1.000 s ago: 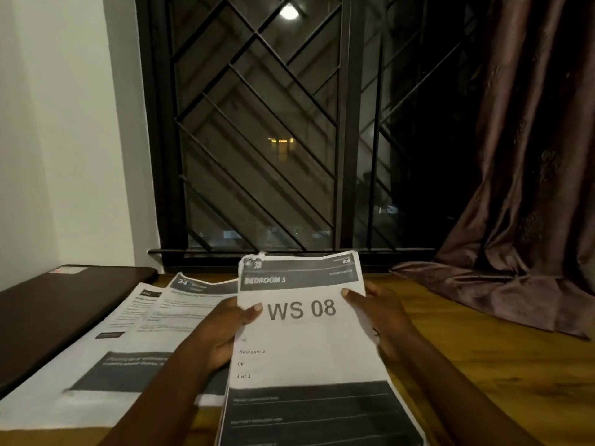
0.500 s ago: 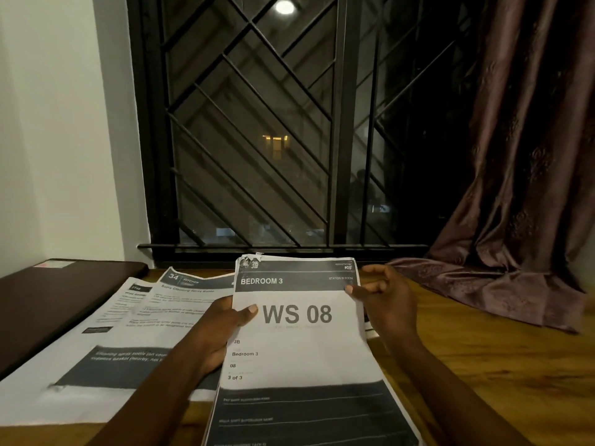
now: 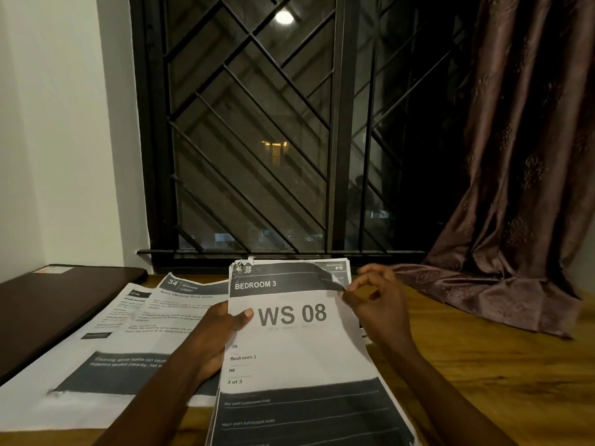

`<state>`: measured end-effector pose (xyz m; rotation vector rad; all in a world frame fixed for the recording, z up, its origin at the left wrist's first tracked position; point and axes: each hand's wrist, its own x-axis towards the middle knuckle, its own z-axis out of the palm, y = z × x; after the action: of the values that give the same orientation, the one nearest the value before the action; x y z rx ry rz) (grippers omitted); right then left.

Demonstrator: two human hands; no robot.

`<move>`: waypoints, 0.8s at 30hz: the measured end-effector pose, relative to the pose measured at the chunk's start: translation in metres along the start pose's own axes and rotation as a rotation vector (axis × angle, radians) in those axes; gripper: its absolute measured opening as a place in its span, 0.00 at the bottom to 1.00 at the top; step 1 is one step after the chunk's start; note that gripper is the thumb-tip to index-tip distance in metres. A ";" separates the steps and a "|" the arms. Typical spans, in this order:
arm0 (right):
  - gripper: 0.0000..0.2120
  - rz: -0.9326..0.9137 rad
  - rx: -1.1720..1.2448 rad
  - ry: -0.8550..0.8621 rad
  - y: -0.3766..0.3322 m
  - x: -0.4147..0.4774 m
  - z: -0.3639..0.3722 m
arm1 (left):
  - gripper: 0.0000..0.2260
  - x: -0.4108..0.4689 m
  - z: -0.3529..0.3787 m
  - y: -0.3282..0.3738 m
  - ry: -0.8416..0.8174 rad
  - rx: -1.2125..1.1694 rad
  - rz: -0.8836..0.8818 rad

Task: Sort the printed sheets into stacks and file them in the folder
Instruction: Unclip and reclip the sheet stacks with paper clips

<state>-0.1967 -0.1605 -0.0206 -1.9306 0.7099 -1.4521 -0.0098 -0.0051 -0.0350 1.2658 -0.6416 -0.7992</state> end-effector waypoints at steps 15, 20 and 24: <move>0.12 0.358 0.018 -0.011 0.016 0.003 0.016 | 0.10 -0.001 0.000 0.000 0.004 0.015 0.005; 0.07 0.225 0.068 0.057 0.002 -0.001 0.008 | 0.09 -0.001 0.000 0.001 0.009 0.035 -0.006; 0.14 0.221 0.068 0.143 -0.007 -0.002 0.003 | 0.10 0.000 0.001 0.000 0.007 0.022 -0.007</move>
<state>-0.1936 -0.1538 -0.0179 -1.6518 0.8965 -1.4654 -0.0103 -0.0055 -0.0346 1.2906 -0.6423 -0.7954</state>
